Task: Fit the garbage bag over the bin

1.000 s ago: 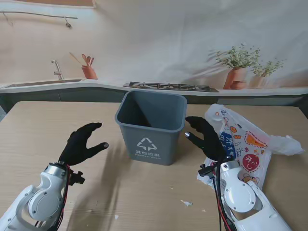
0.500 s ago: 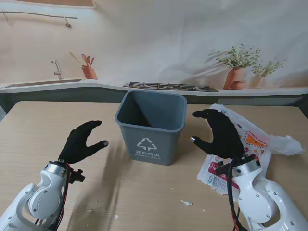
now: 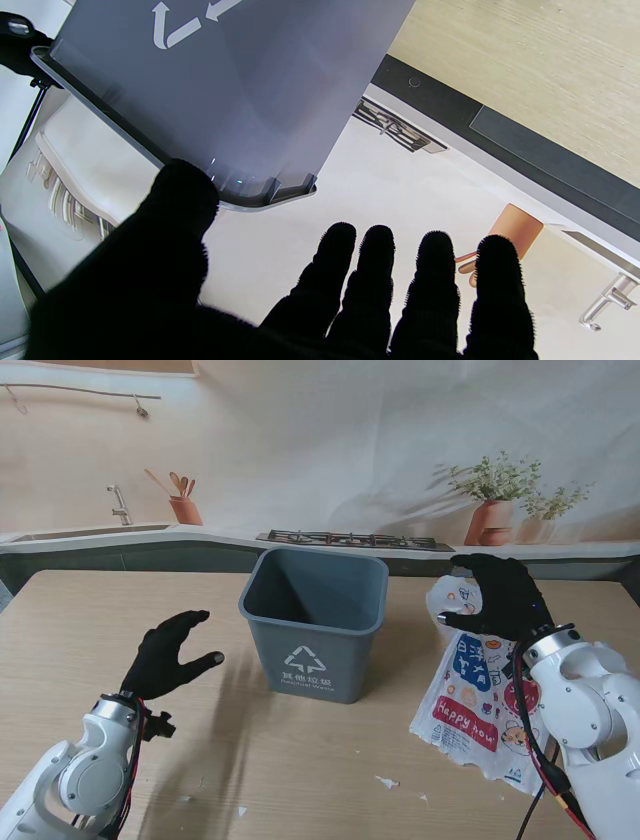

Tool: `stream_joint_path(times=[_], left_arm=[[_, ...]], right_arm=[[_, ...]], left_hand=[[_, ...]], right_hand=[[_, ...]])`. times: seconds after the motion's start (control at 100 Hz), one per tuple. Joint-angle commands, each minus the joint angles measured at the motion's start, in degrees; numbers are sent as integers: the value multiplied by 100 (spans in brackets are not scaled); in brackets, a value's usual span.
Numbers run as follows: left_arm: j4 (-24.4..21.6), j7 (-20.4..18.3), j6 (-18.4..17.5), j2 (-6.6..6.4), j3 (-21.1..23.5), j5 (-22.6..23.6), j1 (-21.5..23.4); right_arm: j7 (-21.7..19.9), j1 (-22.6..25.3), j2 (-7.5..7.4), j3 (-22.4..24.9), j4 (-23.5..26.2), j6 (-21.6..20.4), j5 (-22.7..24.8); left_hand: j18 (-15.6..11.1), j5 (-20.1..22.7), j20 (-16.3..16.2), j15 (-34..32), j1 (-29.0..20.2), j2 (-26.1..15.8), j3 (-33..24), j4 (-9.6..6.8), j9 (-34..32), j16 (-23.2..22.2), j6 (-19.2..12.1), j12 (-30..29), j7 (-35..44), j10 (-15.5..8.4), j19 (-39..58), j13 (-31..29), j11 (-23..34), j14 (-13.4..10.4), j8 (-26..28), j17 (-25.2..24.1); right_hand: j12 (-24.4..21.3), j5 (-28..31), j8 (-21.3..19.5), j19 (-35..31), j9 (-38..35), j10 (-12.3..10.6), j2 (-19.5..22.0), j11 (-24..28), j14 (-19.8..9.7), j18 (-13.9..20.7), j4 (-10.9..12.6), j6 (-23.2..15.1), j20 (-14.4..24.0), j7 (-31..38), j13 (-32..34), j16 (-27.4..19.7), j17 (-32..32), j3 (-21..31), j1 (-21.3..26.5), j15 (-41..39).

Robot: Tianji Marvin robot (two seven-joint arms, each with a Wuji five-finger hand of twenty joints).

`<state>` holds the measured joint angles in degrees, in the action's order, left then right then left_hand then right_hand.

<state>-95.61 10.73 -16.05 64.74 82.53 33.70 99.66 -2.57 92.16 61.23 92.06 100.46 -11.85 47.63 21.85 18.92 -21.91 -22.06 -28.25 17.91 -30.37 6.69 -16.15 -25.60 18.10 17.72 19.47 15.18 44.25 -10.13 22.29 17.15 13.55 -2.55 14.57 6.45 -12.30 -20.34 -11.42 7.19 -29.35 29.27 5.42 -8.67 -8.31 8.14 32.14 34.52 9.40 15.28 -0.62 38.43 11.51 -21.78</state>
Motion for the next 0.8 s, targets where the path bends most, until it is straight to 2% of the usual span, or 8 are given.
stream_joint_path(times=[0.0,0.12,0.31,0.37,0.48,0.57,0.64,0.79], left_arm=[[-25,-68,33,9,5,5,15],[-30,-78,57,7,-1,9,10],[-34,-109,75,2,-26,4,-3],[-37,-121,73,0,-37,1,-8],[-30,-137,77,-4,-52,6,-19],[-17,-141,72,-5,-54,5,-28],[-3,-132,64,-3,-52,3,-36],[16,-127,70,-2,-55,-1,-50]], right_arm=[[-324,-6,-22,30,47,170,50],[-756,-52,-93,63,47,444,256],[-765,-257,-130,-93,-327,571,581],[-707,-352,-142,-170,-494,547,717],[-760,-558,-180,-330,-803,510,867],[-753,-709,-198,-456,-1035,505,936],[-734,-813,-206,-549,-1191,524,972],[-568,-1035,-227,-717,-1552,330,1069]], left_hand=[[-10,-40,62,40,-38,-33,40,-235,78,53,106,-35,-88,89,-163,136,-32,5,-29,-74],[-2,-39,65,38,-42,-26,32,-236,76,52,106,-32,-88,85,-169,130,-28,13,-29,-80],[-5,-45,65,37,-44,-7,13,-238,84,52,105,-32,-88,96,-167,131,-28,16,-29,-76],[-4,-50,65,36,-46,0,8,-238,90,51,105,-31,-88,85,-167,129,-28,16,-28,-77],[1,-49,64,35,-67,14,-13,-243,89,50,114,-30,-87,93,-164,132,-26,24,-28,-75],[2,-47,64,31,-56,17,-14,-241,84,48,108,-30,-87,91,-163,127,-24,27,-28,-75],[2,-44,64,33,-68,19,-26,-242,82,49,114,-30,-84,101,-163,136,-23,20,-26,-75],[2,-40,64,31,-48,15,-25,-238,80,48,109,-31,-83,99,-163,126,-25,25,-26,-75]], right_hand=[[-65,-186,118,202,140,-10,-188,-220,-137,145,215,166,125,-192,-255,-94,-161,78,-337,140],[-204,-188,158,226,139,-9,-145,-585,-141,186,182,196,206,-615,-258,-200,-276,114,-472,348],[-205,-227,123,223,149,-5,-187,-625,-164,195,167,214,240,-795,-248,-195,-271,117,-459,340],[-41,-179,-143,228,133,28,-219,-300,-124,142,162,257,254,-641,-248,-77,-198,99,-384,115],[58,-171,-263,232,126,55,-228,-52,-87,128,168,319,272,-551,-235,11,-174,80,-321,-64],[339,-155,-461,218,162,108,-266,657,-33,103,176,400,300,-189,-153,135,-106,60,-233,-323],[771,65,-584,163,216,151,-329,1880,98,14,178,422,330,386,159,305,51,1,-43,-659],[1220,1086,-956,-19,-1098,-79,-397,3034,329,-220,315,-15,312,1292,1153,906,568,-395,991,-1826]])
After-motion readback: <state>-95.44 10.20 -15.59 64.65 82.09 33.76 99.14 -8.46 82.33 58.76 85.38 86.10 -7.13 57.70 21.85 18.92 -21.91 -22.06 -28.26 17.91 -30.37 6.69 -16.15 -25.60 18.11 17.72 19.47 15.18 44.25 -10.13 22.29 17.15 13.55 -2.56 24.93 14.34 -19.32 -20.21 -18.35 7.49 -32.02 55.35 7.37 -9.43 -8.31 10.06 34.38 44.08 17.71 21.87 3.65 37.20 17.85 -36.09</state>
